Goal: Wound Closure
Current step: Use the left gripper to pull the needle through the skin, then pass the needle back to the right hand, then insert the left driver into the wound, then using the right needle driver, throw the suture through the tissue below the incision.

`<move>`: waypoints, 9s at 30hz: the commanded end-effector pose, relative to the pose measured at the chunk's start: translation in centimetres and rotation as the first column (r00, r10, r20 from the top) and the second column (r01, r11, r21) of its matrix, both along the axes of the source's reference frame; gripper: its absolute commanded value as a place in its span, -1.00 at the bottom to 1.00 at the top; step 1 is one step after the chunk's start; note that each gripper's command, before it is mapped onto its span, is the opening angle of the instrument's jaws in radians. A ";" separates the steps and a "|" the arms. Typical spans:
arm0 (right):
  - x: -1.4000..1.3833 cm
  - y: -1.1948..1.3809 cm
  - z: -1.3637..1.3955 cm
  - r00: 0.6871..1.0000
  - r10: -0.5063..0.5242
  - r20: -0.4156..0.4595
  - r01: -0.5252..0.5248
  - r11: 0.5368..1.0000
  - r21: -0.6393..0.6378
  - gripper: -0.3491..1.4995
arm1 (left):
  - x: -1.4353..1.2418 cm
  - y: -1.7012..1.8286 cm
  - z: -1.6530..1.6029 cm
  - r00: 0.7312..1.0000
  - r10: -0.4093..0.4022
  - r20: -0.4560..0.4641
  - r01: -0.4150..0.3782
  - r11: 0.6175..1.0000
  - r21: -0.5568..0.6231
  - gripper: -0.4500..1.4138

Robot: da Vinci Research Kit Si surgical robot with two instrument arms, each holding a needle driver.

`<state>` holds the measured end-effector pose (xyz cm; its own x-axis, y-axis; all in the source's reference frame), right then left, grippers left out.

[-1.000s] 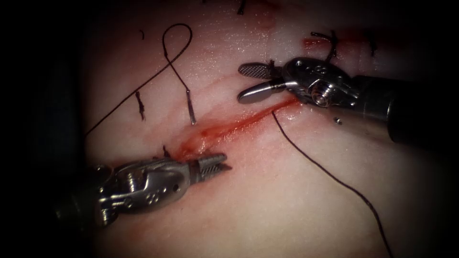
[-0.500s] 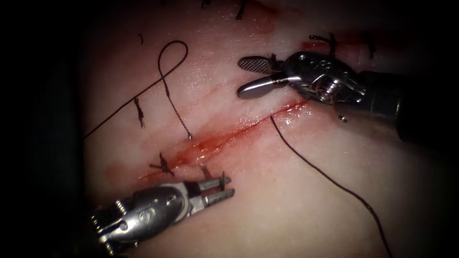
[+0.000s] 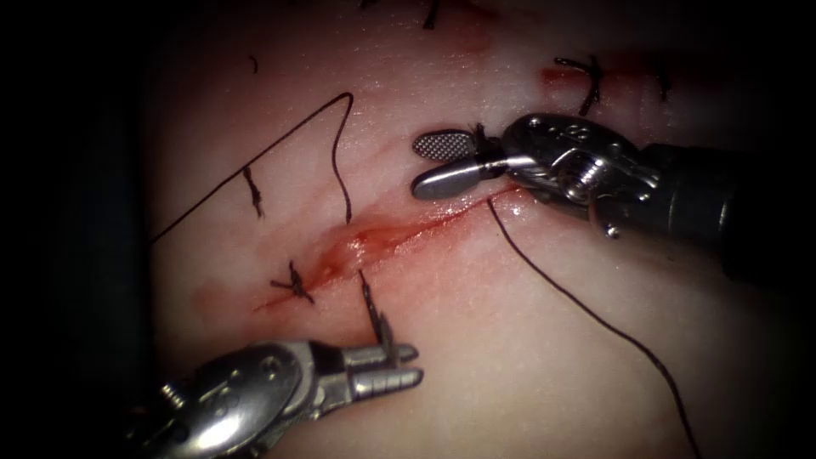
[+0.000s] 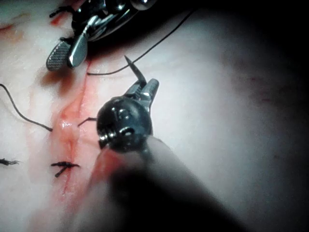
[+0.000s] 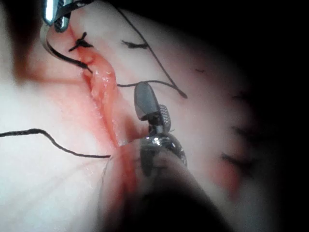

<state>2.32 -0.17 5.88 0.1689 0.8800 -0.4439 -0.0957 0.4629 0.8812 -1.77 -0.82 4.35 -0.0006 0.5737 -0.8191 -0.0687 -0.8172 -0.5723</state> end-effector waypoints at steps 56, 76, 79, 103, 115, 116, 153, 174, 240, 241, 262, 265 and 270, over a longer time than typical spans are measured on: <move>0.62 -0.13 -0.40 0.956 0.157 -0.249 -0.016 0.872 0.490 0.43 | 0.07 0.45 -0.12 0.883 -0.245 -0.401 -0.182 0.609 -0.772 -0.89; 0.74 -0.18 -0.49 0.955 0.163 -0.247 -0.001 0.837 0.547 -0.15 | -0.01 0.40 -0.07 0.889 -0.212 -0.405 -0.205 0.606 -0.768 -0.89; 0.74 -0.20 -0.50 0.955 0.158 -0.252 0.009 0.831 0.556 -0.97 | -0.01 0.40 -0.08 0.891 -0.209 -0.403 -0.203 0.610 -0.766 -0.89; 0.46 0.13 -0.09 0.944 0.198 -0.265 -0.230 0.969 -0.094 -1.00 | 0.11 0.21 0.24 0.928 -0.059 -0.368 -0.157 0.833 -0.531 -0.14; 0.33 0.03 -0.15 0.949 0.132 -0.286 -0.208 0.944 -0.256 -1.00 | 0.00 -0.01 1.08 0.815 0.041 -0.578 -0.219 0.946 -0.241 -0.83; 0.31 0.01 -0.17 0.949 0.127 -0.287 -0.208 0.940 -0.272 -1.00 | -0.03 0.10 1.11 0.794 -0.022 -0.608 -0.173 0.950 -0.261 -0.84; 0.44 -0.02 -0.02 0.954 0.054 -0.296 -0.208 0.830 -0.517 -1.00 | 0.11 0.44 1.79 0.540 0.059 -0.839 -0.181 0.982 -0.048 -0.64; 0.79 -0.06 0.32 0.953 -0.110 -0.281 -0.218 0.391 -0.894 -1.00 | 0.08 0.38 1.65 0.557 0.248 -0.792 -0.233 0.963 0.138 0.22; 0.74 -0.08 0.69 0.972 -0.212 -0.101 0.021 0.510 -0.860 -1.00 | -0.33 -0.36 1.02 0.571 0.141 -0.809 -0.058 0.990 0.132 -0.24; 0.74 -0.07 0.70 0.972 -0.211 -0.100 0.025 0.520 -0.854 -1.00 | -0.32 -0.37 1.04 0.565 0.146 -0.812 -0.062 0.989 0.134 -0.24; 0.72 -0.02 0.75 0.988 -0.144 -0.060 0.079 0.790 -0.608 -1.00 | -0.22 -0.49 1.30 0.527 0.202 -0.825 -0.112 0.979 0.169 -0.26; 0.73 -0.03 0.75 0.989 -0.139 -0.051 0.084 0.810 -0.580 -1.00 | -0.23 -0.48 1.29 0.527 0.203 -0.825 -0.112 0.979 0.169 -0.26; 0.74 -0.05 0.74 0.987 -0.155 -0.038 0.107 0.823 -0.558 -1.00 | -0.22 -0.46 1.30 0.528 0.205 -0.824 -0.115 0.979 0.169 -0.23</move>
<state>2.98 -0.26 6.60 0.2113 0.4610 -0.8619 0.0564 0.8746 0.4816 -1.93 -1.30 5.62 -0.7572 0.5562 -0.3426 -0.4228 -0.8170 -0.3920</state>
